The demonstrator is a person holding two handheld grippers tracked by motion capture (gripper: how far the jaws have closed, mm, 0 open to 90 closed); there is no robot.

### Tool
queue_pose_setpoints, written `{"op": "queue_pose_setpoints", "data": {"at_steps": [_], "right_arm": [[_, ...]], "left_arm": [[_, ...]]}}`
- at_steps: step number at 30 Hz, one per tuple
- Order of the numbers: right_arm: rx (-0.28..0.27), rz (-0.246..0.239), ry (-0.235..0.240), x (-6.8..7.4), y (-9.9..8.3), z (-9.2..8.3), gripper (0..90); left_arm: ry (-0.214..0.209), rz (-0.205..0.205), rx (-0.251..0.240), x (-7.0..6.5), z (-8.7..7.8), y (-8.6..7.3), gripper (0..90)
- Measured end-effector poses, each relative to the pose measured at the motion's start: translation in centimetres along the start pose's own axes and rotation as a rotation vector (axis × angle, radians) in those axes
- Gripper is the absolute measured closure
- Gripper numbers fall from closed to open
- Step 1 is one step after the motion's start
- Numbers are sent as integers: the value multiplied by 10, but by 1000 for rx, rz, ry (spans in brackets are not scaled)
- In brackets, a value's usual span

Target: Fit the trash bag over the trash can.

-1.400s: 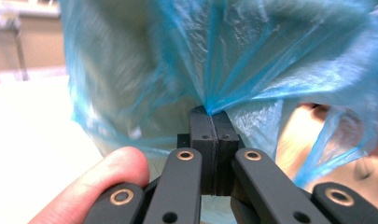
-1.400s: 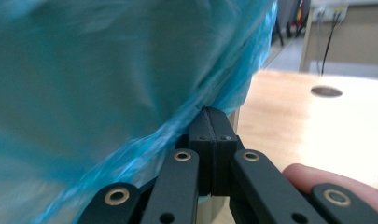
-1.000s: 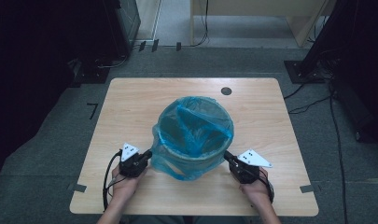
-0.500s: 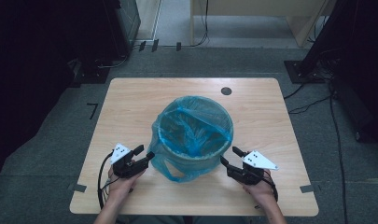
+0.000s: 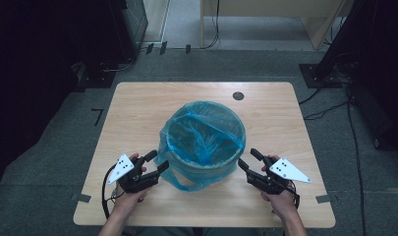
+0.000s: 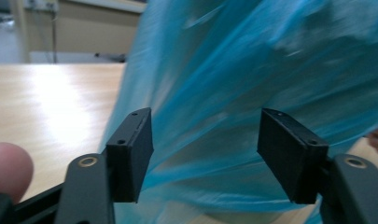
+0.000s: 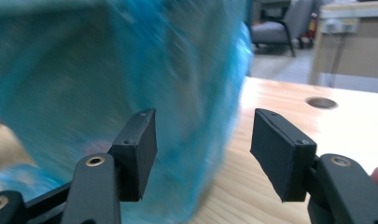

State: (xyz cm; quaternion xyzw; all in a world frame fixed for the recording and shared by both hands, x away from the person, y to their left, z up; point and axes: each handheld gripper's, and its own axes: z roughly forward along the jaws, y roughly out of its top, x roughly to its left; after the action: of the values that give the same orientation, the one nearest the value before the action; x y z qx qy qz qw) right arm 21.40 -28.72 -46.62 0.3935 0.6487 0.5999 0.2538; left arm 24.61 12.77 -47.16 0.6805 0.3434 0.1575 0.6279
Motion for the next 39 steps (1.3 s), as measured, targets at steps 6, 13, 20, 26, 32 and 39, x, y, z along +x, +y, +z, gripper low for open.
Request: {"op": "queue_pose_setpoints", "data": {"at_steps": [6, 13, 20, 26, 32, 39], "right_arm": [[11, -49, 53, 16, 3, 9, 741], [69, -85, 188, 21, -4, 11, 900], [122, -151, 319, 34, -5, 13, 802], [99, -92, 286, 11, -4, 3, 714], [48, -27, 177, -8, 2, -6, 700], [-13, 11, -76, -4, 10, 9, 665]], "left_arm": [[-27, 40, 21, -12, 6, -1, 366], [-52, 46, 37, -19, 12, -3, 342], [-13, 74, 50, -25, 20, -8, 614], [138, 21, 131, -10, 30, -10, 900], [244, -23, 192, 6, 39, -10, 900], [298, -94, 232, 18, 44, -14, 710]]}}
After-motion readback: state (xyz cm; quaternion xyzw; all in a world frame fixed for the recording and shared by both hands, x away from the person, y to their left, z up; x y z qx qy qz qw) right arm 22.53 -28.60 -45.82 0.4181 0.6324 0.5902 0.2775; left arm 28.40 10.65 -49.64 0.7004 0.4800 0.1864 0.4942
